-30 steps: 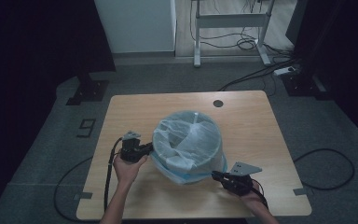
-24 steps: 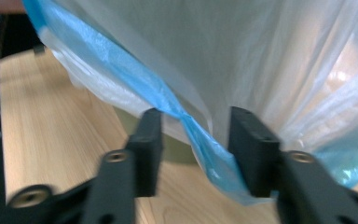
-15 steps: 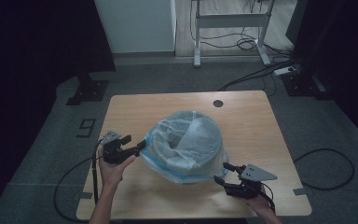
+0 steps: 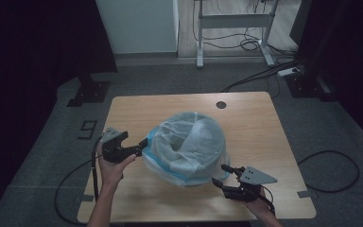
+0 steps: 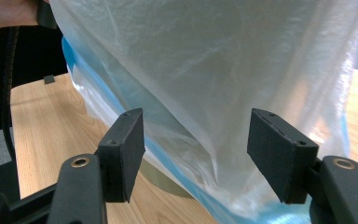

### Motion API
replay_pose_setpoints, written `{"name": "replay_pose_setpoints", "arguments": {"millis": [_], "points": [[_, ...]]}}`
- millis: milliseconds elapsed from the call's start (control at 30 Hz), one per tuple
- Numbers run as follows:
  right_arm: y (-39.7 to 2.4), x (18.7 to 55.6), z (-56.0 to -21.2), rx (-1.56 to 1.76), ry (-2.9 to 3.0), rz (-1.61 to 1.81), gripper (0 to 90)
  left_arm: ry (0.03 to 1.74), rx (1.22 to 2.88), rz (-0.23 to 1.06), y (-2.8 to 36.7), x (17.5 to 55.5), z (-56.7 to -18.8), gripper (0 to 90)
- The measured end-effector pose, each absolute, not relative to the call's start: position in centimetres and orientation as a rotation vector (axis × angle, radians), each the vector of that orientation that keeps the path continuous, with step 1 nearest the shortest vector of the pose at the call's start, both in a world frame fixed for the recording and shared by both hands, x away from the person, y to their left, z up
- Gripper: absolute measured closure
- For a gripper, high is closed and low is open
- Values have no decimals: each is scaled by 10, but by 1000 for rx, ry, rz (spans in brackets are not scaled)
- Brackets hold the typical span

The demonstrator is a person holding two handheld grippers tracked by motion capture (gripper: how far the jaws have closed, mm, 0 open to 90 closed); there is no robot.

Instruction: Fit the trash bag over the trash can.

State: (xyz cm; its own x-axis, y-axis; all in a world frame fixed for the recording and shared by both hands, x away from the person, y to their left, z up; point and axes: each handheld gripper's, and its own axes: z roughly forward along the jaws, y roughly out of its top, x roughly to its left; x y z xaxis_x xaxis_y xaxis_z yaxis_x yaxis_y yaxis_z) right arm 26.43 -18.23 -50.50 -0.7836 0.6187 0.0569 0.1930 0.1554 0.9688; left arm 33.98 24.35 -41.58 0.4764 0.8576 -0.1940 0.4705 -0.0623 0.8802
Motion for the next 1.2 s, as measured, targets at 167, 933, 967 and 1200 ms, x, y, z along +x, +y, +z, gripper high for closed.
{"name": "replay_pose_setpoints", "arguments": {"millis": [167, 933, 967, 1200], "points": [[-192, 265, -507, 813, 2078, 1659, 363, 1126, 1656, 460, 256, 335, -412, 110], [-212, 266, -509, 863, 2059, 1666, 376, 819, 1712, 320, 254, 357, -395, 195], [-214, 267, -509, 865, 2057, 1667, 376, 802, 1718, 305, 253, 360, -393, 199], [-227, 269, -510, 887, 2030, 1672, 377, 669, 1739, 202, 247, 375, -378, 235]]}}
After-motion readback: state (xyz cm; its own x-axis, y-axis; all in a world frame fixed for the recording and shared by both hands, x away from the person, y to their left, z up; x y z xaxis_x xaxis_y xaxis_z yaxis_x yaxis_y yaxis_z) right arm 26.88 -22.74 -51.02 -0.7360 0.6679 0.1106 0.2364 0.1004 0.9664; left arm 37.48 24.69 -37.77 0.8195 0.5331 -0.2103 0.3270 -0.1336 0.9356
